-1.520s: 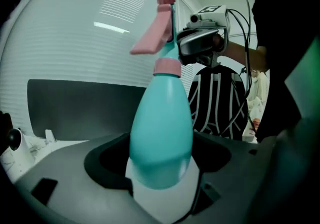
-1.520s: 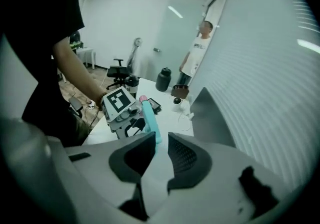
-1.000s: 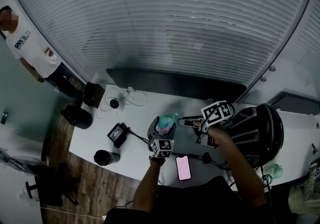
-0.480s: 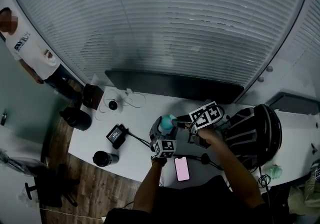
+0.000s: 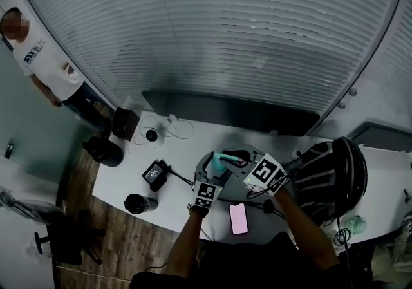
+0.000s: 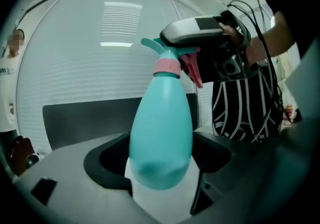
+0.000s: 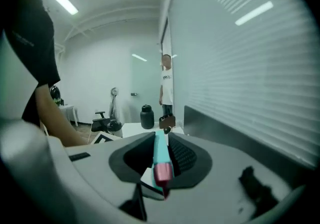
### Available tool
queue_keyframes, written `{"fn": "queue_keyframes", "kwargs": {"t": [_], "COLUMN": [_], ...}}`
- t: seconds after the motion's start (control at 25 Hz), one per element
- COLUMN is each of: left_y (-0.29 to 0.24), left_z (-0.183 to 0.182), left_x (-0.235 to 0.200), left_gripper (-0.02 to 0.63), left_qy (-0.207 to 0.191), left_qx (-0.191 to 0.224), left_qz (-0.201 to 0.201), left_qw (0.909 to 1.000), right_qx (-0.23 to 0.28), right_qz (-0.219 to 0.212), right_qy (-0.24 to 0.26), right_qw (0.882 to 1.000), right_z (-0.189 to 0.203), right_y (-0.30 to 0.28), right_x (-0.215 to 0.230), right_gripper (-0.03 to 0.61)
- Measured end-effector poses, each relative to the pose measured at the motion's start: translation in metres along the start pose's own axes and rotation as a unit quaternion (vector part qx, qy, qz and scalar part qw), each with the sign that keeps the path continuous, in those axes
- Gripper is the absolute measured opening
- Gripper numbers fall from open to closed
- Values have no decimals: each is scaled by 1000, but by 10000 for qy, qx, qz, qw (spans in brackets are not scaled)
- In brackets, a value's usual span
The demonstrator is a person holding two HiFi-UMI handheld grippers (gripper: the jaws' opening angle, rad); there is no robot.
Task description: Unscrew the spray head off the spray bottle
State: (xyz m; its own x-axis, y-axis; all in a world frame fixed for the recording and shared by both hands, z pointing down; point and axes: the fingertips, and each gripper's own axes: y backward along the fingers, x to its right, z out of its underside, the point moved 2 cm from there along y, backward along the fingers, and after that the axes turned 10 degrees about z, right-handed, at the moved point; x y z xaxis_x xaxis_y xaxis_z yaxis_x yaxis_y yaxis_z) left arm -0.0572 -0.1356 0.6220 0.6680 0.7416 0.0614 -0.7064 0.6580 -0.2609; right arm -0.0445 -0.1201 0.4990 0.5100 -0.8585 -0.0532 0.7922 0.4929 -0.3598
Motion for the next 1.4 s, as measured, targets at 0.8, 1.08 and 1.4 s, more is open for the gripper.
{"fn": "queue_keyframes", "kwargs": {"t": [0.8,1.08,1.4], "left_y": [71,63,58], "left_z": [-1,-21,-14], "left_x": [-31,-10,-1], "left_gripper": [379,379,379], "left_qy": [367,234,-848], "left_qx": [-75,214,-582], "left_qz": [-1640,-1646,-1489], "left_qw": [9857,9859,9835], "right_qx": [783,504,-5], "right_qz": [515,359,205], "right_qy": [-945,-1668,-1170], "right_qw": [9911,9840,9929], "right_z": [-34,-36,-33], "right_y": [49,31,15], "right_x": [-48,-42,-52], "right_gripper": [123,123,123]}}
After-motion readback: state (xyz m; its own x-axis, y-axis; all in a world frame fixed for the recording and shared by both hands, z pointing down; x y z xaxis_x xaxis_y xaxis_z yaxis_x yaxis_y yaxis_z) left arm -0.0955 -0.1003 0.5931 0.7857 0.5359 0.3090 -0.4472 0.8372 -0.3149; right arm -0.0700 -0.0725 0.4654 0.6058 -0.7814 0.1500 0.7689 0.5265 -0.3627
